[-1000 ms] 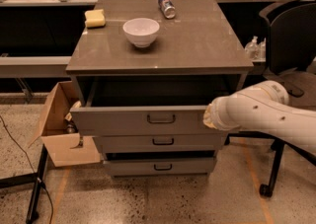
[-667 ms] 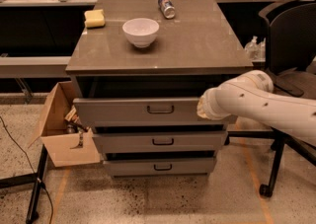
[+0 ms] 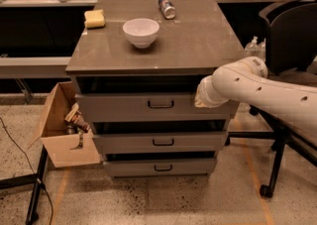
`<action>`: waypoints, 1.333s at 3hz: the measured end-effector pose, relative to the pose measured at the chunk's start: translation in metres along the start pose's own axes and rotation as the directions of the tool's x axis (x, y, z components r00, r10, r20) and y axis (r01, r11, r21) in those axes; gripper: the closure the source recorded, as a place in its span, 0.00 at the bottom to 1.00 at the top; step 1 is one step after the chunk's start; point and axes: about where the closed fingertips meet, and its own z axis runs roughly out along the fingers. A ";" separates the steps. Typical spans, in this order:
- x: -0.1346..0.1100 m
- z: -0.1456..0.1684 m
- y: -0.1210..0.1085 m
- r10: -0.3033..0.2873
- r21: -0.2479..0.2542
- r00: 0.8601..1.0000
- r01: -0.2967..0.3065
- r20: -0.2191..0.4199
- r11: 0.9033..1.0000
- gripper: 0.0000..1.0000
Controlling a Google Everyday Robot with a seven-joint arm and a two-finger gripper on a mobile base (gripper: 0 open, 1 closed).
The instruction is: Close top drawer
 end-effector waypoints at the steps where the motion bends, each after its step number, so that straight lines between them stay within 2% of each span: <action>1: 0.000 0.000 0.000 0.000 0.000 1.000 0.000 0.000 1.000 1.00; 2: 0.000 -0.001 0.001 0.001 -0.003 1.000 -0.001 0.002 1.000 1.00; 3: -0.003 -0.016 0.010 0.013 -0.053 0.999 -0.011 0.032 0.999 1.00; 4: -0.001 -0.084 0.008 0.033 -0.096 0.992 -0.021 0.121 0.995 1.00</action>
Offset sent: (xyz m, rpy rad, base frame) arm -0.1562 -0.0016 0.0929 0.1961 0.4444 0.1132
